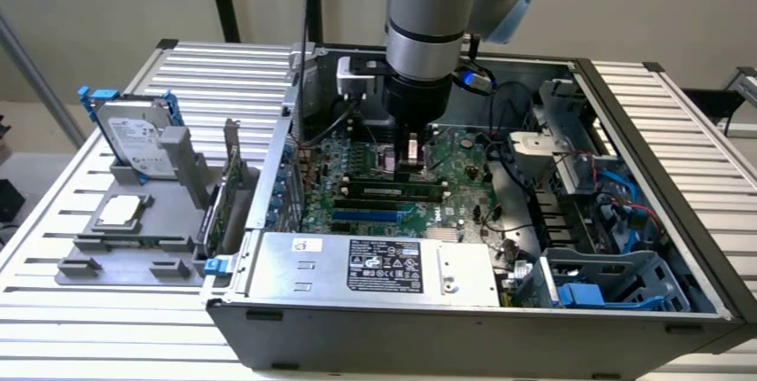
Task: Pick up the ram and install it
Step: 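Press down the ram until it locks into place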
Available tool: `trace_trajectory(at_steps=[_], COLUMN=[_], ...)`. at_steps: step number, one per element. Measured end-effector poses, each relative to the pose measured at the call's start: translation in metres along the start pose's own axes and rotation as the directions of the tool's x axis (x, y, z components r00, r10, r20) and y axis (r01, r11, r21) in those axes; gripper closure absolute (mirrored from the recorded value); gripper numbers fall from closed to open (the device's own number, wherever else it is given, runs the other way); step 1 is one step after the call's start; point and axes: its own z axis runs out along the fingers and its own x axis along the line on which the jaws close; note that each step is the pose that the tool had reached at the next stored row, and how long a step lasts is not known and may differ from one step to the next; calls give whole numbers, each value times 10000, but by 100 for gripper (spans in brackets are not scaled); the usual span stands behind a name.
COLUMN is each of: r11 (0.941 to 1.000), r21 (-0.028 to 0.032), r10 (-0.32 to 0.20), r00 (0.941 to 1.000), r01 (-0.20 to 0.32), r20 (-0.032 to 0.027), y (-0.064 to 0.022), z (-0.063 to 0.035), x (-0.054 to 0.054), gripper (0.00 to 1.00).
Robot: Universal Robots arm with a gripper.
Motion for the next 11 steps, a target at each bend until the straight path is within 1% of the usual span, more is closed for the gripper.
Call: trace_trajectory(at_steps=[5, 11], r11=[10000, 10000], r21=[0, 1], r10=[2, -2], r00=[10000, 10000], r01=[-2, 2], r20=[-1, -5], y=[5, 26], z=[10, 92], x=[0, -5], gripper=[89, 89])
